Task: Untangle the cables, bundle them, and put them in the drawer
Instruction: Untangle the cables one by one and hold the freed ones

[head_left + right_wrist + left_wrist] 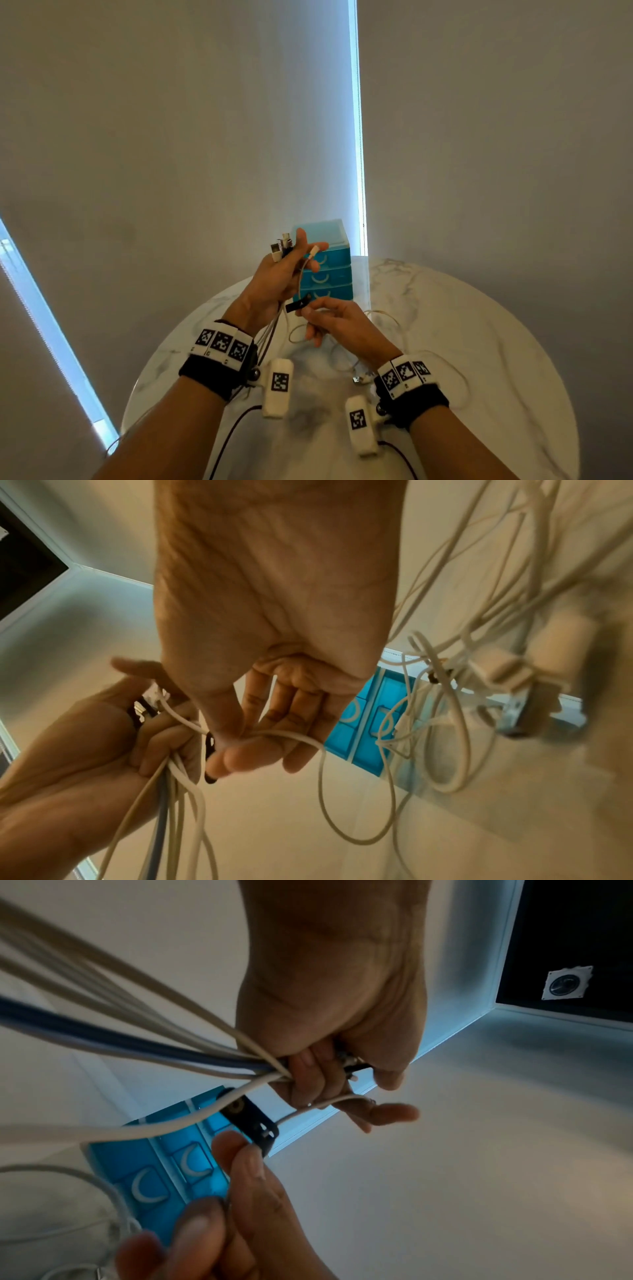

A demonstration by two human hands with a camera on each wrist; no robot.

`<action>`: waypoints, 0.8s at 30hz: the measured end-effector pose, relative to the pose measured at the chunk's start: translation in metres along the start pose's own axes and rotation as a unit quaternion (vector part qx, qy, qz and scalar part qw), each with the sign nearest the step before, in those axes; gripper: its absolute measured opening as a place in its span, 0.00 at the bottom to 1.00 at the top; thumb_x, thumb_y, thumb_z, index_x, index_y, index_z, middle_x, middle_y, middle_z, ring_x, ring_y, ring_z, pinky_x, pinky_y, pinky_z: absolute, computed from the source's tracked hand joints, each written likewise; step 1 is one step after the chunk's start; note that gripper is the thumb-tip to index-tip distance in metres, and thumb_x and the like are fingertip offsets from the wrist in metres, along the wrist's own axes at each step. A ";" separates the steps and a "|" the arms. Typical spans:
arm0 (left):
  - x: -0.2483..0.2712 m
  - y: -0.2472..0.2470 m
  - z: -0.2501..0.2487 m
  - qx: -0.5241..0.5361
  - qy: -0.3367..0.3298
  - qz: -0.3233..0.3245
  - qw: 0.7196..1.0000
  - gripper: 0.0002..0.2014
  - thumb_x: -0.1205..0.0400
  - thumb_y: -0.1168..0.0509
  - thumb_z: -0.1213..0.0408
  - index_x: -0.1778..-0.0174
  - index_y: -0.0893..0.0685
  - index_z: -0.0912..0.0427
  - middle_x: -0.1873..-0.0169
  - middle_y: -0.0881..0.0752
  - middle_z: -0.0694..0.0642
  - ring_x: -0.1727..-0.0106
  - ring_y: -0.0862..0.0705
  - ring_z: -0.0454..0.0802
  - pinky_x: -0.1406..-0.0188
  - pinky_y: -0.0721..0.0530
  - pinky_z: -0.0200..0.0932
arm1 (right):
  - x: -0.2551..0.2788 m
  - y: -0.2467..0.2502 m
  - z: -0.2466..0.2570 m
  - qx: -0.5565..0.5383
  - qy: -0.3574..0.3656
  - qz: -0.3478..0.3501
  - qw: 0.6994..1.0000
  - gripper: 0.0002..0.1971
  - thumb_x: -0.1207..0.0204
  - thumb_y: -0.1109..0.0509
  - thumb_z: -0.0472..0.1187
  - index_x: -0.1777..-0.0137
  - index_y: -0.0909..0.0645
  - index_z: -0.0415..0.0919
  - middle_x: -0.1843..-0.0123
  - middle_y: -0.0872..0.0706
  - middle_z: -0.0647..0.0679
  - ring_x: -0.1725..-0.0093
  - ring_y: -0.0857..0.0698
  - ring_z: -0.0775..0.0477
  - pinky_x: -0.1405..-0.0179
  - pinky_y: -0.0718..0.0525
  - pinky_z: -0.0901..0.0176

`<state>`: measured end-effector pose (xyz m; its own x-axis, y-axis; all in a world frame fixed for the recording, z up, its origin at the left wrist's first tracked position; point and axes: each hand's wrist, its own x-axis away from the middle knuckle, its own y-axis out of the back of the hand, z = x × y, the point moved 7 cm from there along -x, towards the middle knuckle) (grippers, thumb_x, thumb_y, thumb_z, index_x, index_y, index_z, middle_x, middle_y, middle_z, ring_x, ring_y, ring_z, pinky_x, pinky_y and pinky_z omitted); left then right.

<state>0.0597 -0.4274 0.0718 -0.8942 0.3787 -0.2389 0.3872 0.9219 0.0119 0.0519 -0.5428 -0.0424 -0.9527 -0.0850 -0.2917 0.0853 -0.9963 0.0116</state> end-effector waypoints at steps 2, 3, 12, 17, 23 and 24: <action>-0.004 0.005 -0.001 -0.032 -0.017 -0.006 0.999 0.25 0.10 0.38 0.40 0.41 0.08 0.59 0.70 0.17 0.46 0.79 0.24 0.38 0.79 0.26 0.28 | 0.000 0.006 0.001 0.000 0.004 -0.020 1.000 0.06 0.12 0.26 0.39 0.43 0.10 0.36 0.64 0.10 0.45 0.64 0.13 0.49 0.65 0.14 0.60; -0.005 0.008 -0.002 -0.059 -0.024 -0.007 0.998 0.23 0.12 0.32 0.41 0.50 0.09 0.60 0.72 0.19 0.44 0.78 0.26 0.38 0.78 0.27 0.28 | 0.000 0.008 0.002 0.001 0.007 -0.030 1.000 0.08 0.12 0.26 0.39 0.42 0.10 0.34 0.65 0.11 0.45 0.66 0.15 0.50 0.67 0.17 0.62; -0.010 0.027 -0.008 -0.118 -0.056 -0.116 0.985 0.14 0.13 0.26 0.46 0.57 0.09 0.52 0.71 0.10 0.40 0.68 0.12 0.32 0.58 0.20 0.41 | 0.007 0.007 0.022 0.004 0.060 -0.060 0.996 0.09 0.14 0.23 0.43 0.42 0.09 0.38 0.57 0.08 0.44 0.59 0.12 0.50 0.53 0.12 0.59; -0.013 0.031 -0.020 0.063 -0.054 -0.090 0.992 0.27 0.12 0.26 0.50 0.77 0.25 0.48 0.78 0.30 0.48 0.78 0.31 0.46 0.72 0.28 0.43 | 0.006 0.016 0.020 0.232 0.062 -0.079 0.968 0.03 0.17 0.20 0.50 0.47 0.09 0.55 0.46 0.09 0.59 0.40 0.14 0.58 0.35 0.16 0.56; 0.007 0.078 -0.088 0.093 -0.164 -0.169 0.967 0.24 0.16 0.23 0.62 0.75 0.26 0.47 0.80 0.31 0.43 0.82 0.38 0.41 0.84 0.40 0.37 | 0.017 0.119 0.018 0.283 0.044 -0.366 0.885 0.02 0.16 0.24 0.48 0.49 0.13 0.58 0.46 0.11 0.50 0.41 0.15 0.45 0.42 0.13 0.54; 0.013 0.092 -0.102 0.093 -0.186 -0.199 0.958 0.24 0.17 0.22 0.62 0.76 0.25 0.47 0.80 0.30 0.42 0.82 0.37 0.41 0.84 0.40 0.37 | 0.026 0.135 0.017 0.262 0.031 -0.403 0.876 0.04 0.15 0.25 0.45 0.48 0.14 0.57 0.48 0.10 0.50 0.43 0.13 0.42 0.42 0.10 0.46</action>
<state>0.0611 -0.3296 0.1685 -0.8508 -0.0875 -0.5181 0.0957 0.9437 -0.3166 0.0338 -0.6801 -0.0322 -0.6226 0.6345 -0.4580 -0.7695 -0.6028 0.2108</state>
